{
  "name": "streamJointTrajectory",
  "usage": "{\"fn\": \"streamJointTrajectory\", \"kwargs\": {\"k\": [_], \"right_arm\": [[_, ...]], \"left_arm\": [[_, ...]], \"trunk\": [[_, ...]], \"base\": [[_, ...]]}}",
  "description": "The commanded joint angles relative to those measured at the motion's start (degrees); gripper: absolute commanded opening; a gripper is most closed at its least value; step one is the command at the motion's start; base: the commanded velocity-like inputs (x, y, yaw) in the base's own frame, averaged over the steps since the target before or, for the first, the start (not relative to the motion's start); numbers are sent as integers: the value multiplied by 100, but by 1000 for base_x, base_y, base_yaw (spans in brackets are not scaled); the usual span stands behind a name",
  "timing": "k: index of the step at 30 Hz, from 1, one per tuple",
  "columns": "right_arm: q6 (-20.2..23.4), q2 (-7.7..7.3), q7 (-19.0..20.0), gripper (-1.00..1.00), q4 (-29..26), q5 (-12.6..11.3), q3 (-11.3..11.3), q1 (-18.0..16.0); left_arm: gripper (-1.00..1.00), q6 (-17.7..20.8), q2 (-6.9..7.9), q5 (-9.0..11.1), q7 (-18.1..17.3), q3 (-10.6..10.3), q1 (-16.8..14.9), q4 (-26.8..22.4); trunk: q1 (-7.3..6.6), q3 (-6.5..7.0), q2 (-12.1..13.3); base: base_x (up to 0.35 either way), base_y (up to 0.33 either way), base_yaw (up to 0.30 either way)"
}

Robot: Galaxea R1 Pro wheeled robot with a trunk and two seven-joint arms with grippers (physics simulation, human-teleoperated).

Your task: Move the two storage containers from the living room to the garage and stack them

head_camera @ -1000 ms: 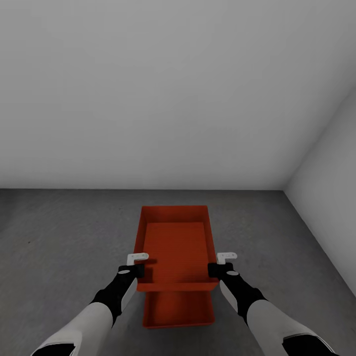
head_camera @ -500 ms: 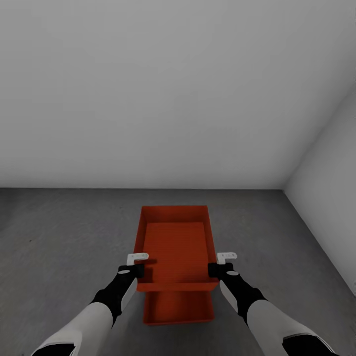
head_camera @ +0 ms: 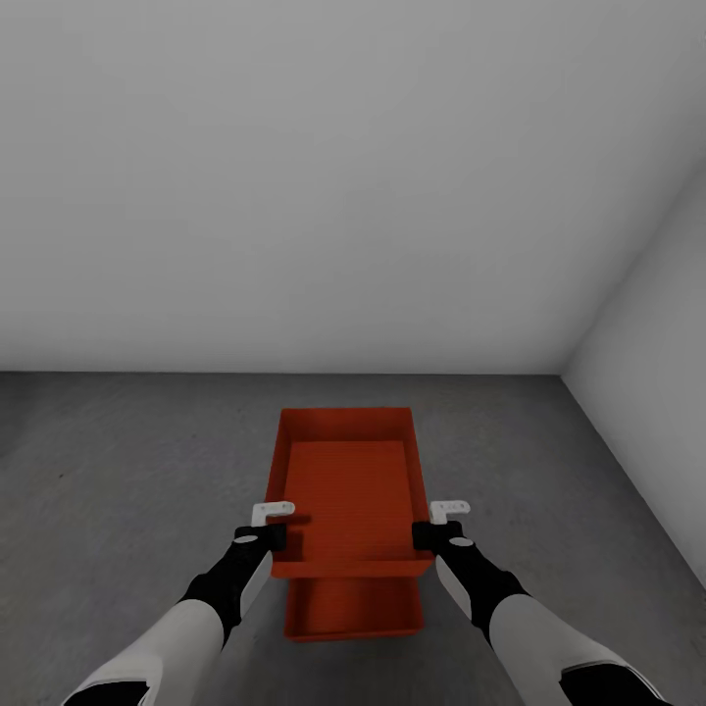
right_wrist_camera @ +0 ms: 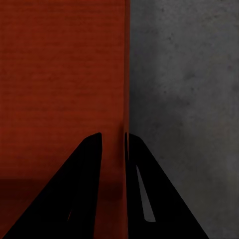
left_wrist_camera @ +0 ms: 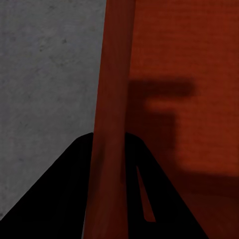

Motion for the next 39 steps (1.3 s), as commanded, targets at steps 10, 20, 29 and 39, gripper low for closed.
{"fn": "streamJointTrajectory", "kwargs": {"k": [10,20,29,39], "right_arm": [[31,-1,4,-100,-4,-129,6,3],[31,-1,5,-100,-5,-129,6,2],[31,-1,5,-100,-5,-129,6,4],[31,-1,5,-100,-6,-129,6,2]], "left_arm": [[-100,51,-7,194,348,234,-4,-303],[-100,54,-14,196,348,237,-4,-303],[-100,52,-10,194,348,237,-4,-303],[-100,49,-7,194,348,237,-4,-303]], "trunk": [[0,-4,-3],[0,-4,-3],[0,-4,-3],[0,-4,-3]], "base": [[0,0,0],[-179,0,0],[-246,0,0],[-32,0,0]]}}
